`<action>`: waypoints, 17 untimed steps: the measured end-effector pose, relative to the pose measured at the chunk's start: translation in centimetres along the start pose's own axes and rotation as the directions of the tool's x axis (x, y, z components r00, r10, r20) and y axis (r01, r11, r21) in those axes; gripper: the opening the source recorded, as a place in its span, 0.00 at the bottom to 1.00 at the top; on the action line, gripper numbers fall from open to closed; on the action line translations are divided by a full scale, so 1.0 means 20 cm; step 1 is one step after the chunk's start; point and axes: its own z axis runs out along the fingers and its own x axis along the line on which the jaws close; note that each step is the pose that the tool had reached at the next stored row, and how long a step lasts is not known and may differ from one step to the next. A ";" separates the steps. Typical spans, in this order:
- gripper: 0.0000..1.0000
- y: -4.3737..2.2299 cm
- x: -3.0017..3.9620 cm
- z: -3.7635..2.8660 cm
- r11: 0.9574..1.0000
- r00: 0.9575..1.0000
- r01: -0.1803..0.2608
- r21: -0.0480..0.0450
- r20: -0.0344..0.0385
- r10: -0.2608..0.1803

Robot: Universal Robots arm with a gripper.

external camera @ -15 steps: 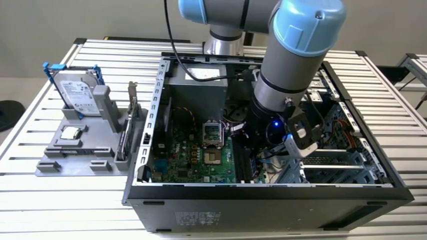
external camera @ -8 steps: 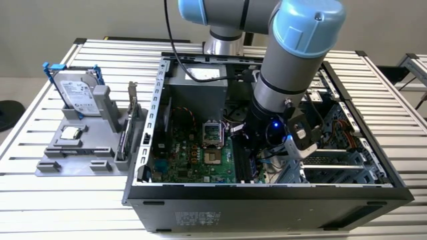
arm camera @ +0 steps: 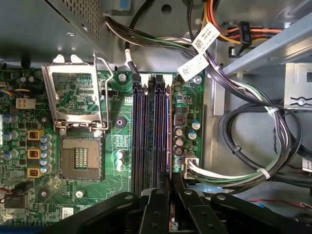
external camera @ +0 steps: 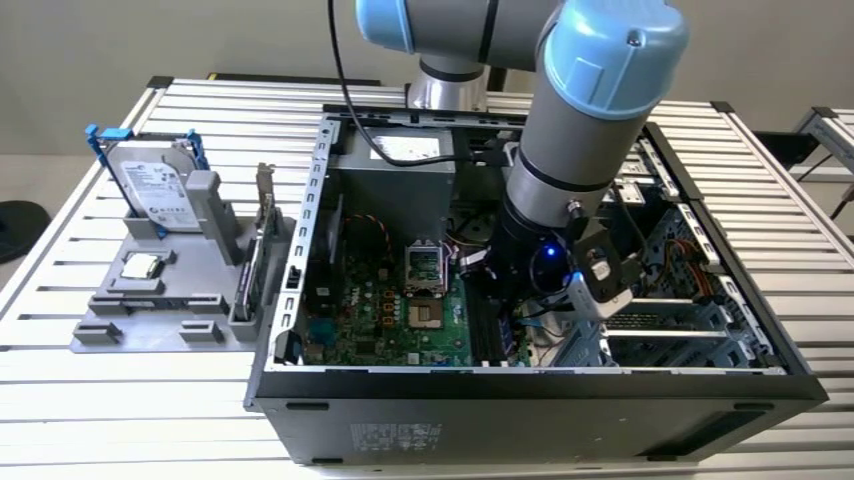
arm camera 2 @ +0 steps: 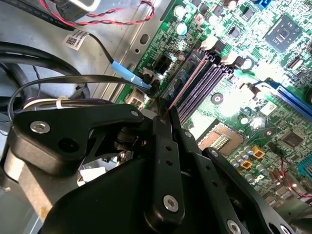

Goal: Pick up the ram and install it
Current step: 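Insert the ram into the slot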

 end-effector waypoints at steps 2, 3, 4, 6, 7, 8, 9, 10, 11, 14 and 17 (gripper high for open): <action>0.00 0.000 0.000 0.005 1.000 1.000 0.000 0.000 0.000 0.000; 0.00 0.000 0.000 0.010 1.000 1.000 0.000 0.000 0.000 0.000; 0.00 0.000 0.000 0.014 1.000 1.000 0.000 0.000 0.000 0.000; 0.00 0.000 0.000 0.020 1.000 1.000 0.000 0.000 0.000 0.000; 0.00 0.000 0.000 0.020 1.000 1.000 0.000 0.000 0.000 0.000; 0.00 0.000 0.000 0.020 1.000 1.000 0.000 0.000 0.000 0.000; 0.00 0.000 0.000 0.020 1.000 1.000 0.000 0.000 0.000 0.000; 0.00 0.000 0.000 0.020 1.000 1.000 0.000 0.000 0.000 0.000; 0.00 0.000 0.000 0.020 1.000 1.000 0.000 0.000 0.000 0.000; 0.00 0.000 0.000 0.021 1.000 1.000 0.000 0.000 0.000 0.000; 0.00 0.000 0.000 0.021 1.000 1.000 0.000 0.000 0.000 0.000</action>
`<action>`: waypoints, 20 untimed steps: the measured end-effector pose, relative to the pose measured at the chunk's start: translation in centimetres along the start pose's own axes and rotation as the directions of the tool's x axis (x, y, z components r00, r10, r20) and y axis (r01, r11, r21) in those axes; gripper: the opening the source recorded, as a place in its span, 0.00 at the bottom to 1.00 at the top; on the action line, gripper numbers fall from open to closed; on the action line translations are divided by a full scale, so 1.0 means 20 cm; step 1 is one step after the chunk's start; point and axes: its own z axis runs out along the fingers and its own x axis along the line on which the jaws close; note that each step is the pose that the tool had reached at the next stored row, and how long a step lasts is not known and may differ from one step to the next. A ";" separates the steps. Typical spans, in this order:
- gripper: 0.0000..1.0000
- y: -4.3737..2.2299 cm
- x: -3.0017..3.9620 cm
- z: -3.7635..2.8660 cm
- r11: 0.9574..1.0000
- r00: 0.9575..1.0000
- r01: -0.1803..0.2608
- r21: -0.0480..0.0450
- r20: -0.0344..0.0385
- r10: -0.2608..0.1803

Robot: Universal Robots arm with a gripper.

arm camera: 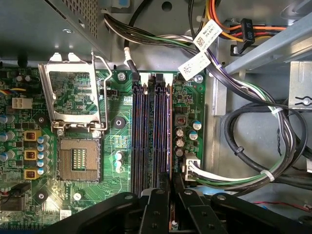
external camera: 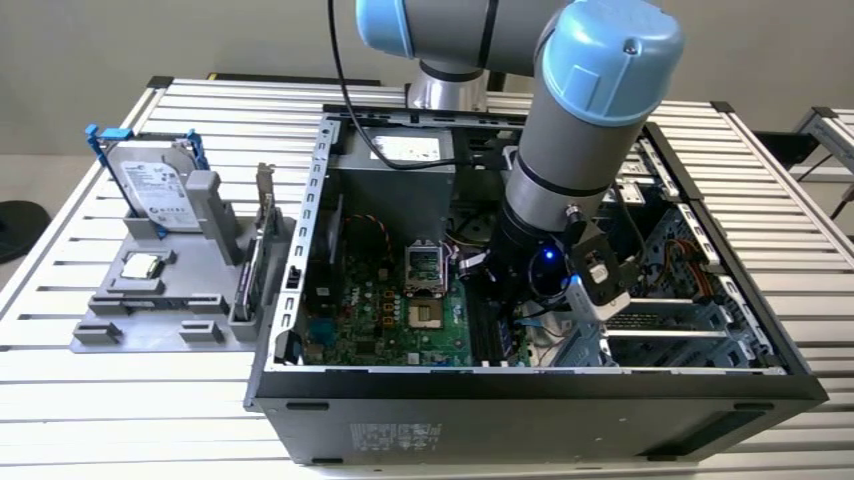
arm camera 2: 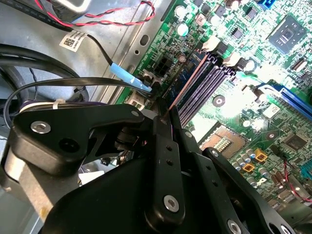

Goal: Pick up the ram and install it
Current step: 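Insert the ram into the slot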

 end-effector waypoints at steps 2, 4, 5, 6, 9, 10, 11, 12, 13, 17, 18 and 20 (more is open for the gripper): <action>0.00 0.000 0.000 0.000 1.000 1.000 0.000 0.000 0.000 0.000; 0.00 0.000 0.000 0.000 1.000 1.000 0.000 0.000 0.000 0.000; 0.00 0.000 0.000 0.000 1.000 1.000 0.000 0.000 0.000 0.000; 0.00 0.000 0.000 0.000 1.000 1.000 0.000 0.000 0.000 0.000; 0.00 0.000 0.000 -0.009 1.000 1.000 0.000 0.001 0.000 0.000; 0.00 0.000 0.000 -0.016 1.000 1.000 0.000 0.001 0.000 0.000; 0.00 0.000 0.000 -0.023 1.000 1.000 0.000 0.001 0.000 0.000; 0.00 0.000 0.000 -0.029 1.000 1.000 0.000 0.001 0.000 0.000; 0.00 0.000 0.000 -0.032 1.000 1.000 0.000 0.001 0.000 0.000; 0.00 0.000 0.000 -0.040 1.000 1.000 0.000 0.004 0.000 0.000; 0.00 0.000 0.001 -0.042 1.000 1.000 0.000 0.005 0.000 0.000; 0.00 0.000 0.001 -0.045 1.000 1.000 0.000 0.005 0.000 0.000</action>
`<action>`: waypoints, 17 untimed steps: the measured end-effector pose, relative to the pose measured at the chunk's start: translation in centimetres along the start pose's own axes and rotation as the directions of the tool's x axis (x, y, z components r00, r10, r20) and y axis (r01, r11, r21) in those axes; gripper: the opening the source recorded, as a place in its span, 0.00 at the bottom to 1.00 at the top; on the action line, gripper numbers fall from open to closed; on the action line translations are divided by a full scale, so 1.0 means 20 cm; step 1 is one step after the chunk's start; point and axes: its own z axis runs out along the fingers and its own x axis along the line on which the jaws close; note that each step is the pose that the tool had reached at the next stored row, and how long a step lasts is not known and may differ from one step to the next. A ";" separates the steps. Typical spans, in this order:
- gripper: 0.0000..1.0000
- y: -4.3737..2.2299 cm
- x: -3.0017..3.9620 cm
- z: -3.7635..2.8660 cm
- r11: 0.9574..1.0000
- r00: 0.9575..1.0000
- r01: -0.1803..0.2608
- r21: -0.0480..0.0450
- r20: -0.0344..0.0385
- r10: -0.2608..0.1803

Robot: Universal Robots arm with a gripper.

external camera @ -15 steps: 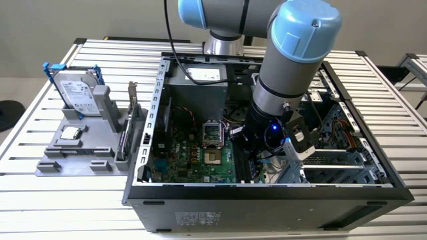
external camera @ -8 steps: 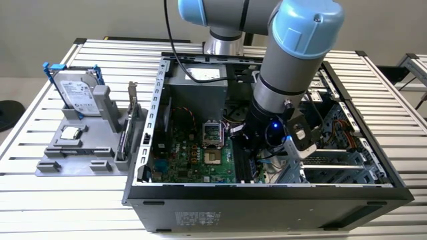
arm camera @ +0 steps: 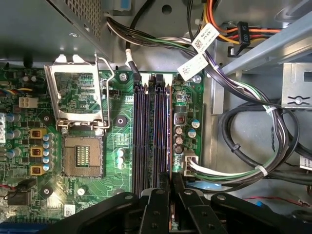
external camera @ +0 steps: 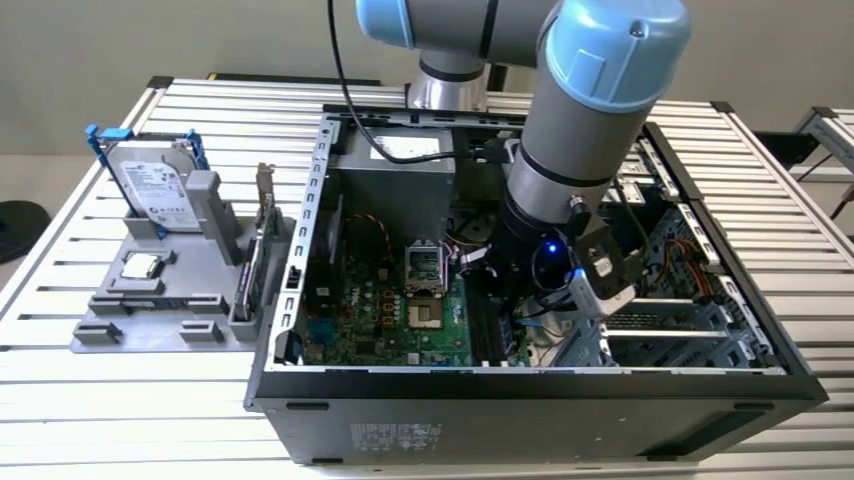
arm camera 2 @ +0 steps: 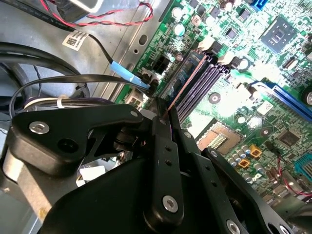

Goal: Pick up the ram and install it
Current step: 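Insert the ram into the slot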

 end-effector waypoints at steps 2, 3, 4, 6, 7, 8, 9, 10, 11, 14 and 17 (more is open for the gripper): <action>0.00 0.000 0.001 0.000 1.000 1.000 0.000 0.000 0.000 0.000; 0.00 0.000 0.002 0.000 1.000 1.000 0.000 0.000 0.000 0.000; 0.00 0.000 0.004 0.000 1.000 1.000 0.000 0.000 0.000 0.000; 0.00 0.000 0.008 0.000 1.000 1.000 0.000 0.000 0.000 0.000; 0.00 0.000 0.010 0.000 1.000 1.000 0.000 0.000 0.000 0.000; 0.00 0.000 0.013 0.000 1.000 1.000 0.000 0.000 0.000 0.000; 0.00 0.001 0.015 0.000 1.000 1.000 0.000 0.000 0.000 0.000; 0.00 0.001 0.018 0.000 1.000 1.000 0.000 0.000 0.000 0.000; 0.00 0.002 0.020 0.001 1.000 1.000 0.000 0.000 0.000 0.000; 0.00 0.002 0.022 0.004 1.000 1.000 0.000 0.000 0.000 0.000; 0.00 0.002 0.022 0.014 1.000 1.000 0.000 0.000 0.000 0.000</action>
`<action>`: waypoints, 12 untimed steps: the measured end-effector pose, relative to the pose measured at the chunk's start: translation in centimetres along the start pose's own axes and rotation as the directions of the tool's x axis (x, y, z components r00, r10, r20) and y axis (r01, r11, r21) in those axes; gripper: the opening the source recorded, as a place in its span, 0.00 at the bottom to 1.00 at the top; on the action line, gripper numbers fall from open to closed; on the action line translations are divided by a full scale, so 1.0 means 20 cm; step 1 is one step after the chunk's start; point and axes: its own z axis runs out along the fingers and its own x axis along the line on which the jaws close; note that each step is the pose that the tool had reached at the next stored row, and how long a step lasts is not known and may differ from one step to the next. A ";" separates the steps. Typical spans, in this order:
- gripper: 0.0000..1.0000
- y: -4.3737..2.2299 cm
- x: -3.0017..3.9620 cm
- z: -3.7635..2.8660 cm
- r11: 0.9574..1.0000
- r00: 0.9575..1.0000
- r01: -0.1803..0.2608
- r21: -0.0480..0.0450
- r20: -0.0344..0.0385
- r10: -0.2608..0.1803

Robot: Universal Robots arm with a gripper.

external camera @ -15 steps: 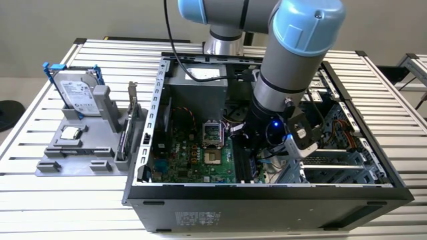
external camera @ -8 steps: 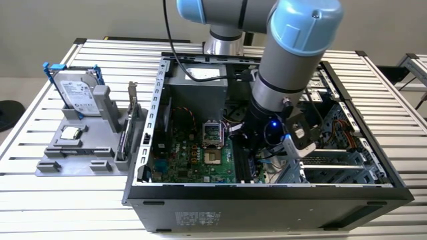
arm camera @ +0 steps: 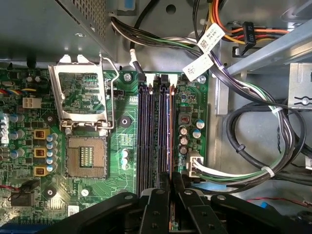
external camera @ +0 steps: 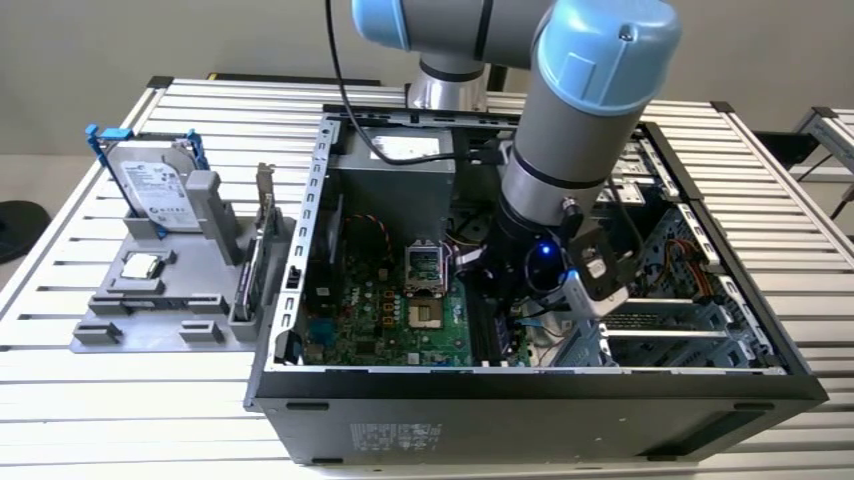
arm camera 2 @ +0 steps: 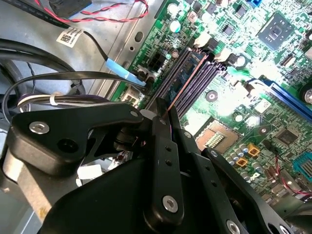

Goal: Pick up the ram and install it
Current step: 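Insert the ram into the slot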

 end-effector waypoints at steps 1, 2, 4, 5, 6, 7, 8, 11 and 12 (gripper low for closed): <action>0.00 0.000 0.000 0.005 1.000 1.000 0.000 0.000 0.000 0.000; 0.00 0.000 0.000 0.009 1.000 1.000 0.000 0.000 0.000 0.000; 0.00 0.000 0.000 0.018 1.000 1.000 0.000 0.000 0.000 0.000; 0.00 0.000 0.000 0.020 1.000 1.000 0.000 0.000 0.000 0.000; 0.00 0.000 0.000 0.020 1.000 1.000 0.000 0.000 0.000 0.000; 0.00 0.000 0.000 0.020 1.000 1.000 0.000 0.000 0.000 0.000; 0.00 0.000 0.000 0.020 1.000 1.000 0.000 0.000 0.000 0.000; 0.00 0.000 0.000 0.021 1.000 1.000 0.000 0.000 0.000 0.000; 1.00 0.000 0.000 0.021 1.000 1.000 0.000 0.000 0.000 0.000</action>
